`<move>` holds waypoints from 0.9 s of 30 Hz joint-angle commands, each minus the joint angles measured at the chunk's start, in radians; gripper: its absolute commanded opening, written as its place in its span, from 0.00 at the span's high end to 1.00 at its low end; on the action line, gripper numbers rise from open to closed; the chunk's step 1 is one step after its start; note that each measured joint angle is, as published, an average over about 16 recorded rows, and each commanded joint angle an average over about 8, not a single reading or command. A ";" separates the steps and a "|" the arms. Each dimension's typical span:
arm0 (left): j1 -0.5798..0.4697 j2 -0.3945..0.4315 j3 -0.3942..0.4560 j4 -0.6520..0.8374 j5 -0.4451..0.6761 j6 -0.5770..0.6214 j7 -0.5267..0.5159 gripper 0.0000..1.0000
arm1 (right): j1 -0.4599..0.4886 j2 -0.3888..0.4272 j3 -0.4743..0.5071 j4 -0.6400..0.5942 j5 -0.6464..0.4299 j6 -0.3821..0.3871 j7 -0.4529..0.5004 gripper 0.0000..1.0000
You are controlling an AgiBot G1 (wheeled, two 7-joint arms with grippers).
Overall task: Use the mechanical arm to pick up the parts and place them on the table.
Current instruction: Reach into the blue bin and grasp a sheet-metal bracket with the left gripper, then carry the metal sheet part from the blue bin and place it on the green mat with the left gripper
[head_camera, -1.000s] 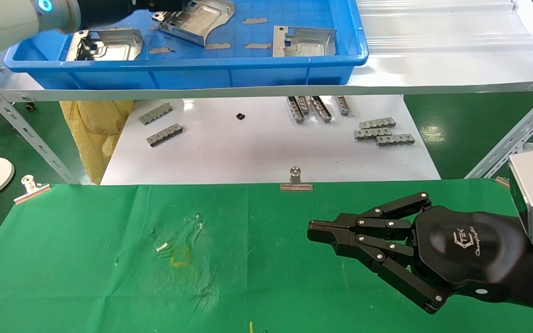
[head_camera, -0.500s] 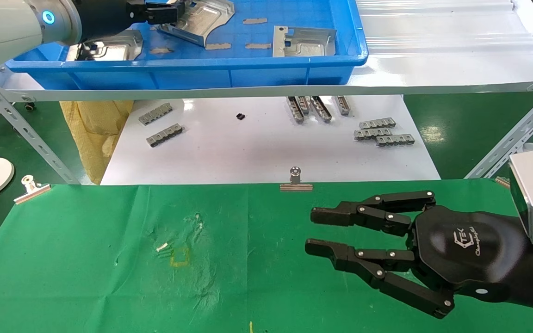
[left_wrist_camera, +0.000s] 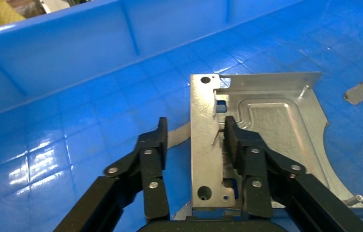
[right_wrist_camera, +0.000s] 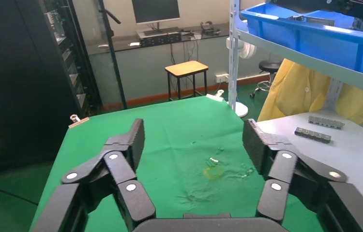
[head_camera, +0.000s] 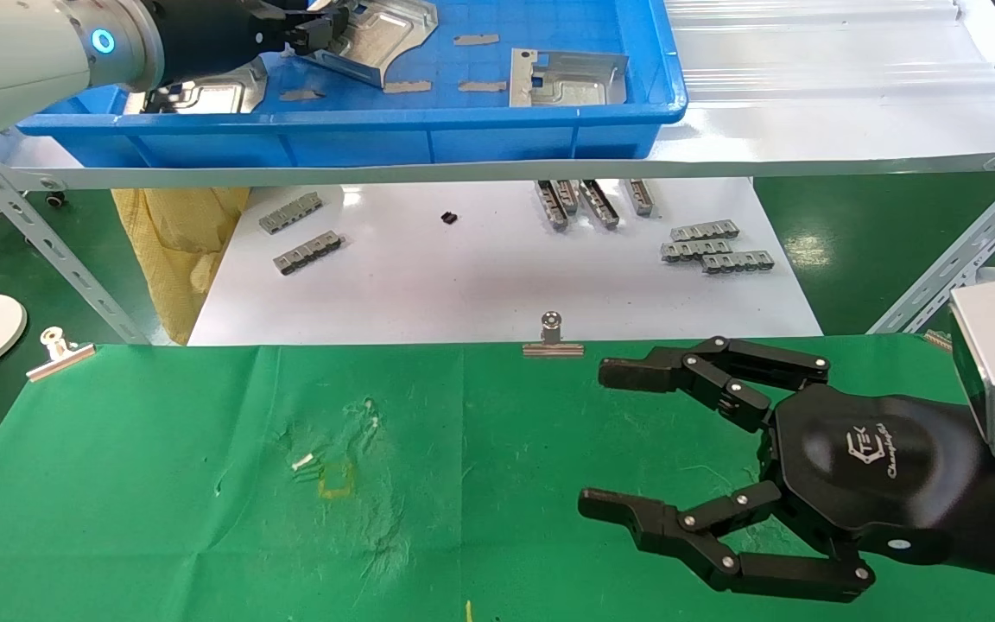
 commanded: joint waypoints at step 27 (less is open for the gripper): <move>0.011 -0.175 -0.088 -0.099 -0.142 0.513 0.230 1.00 | 0.000 0.000 0.000 0.000 0.000 0.000 0.000 0.00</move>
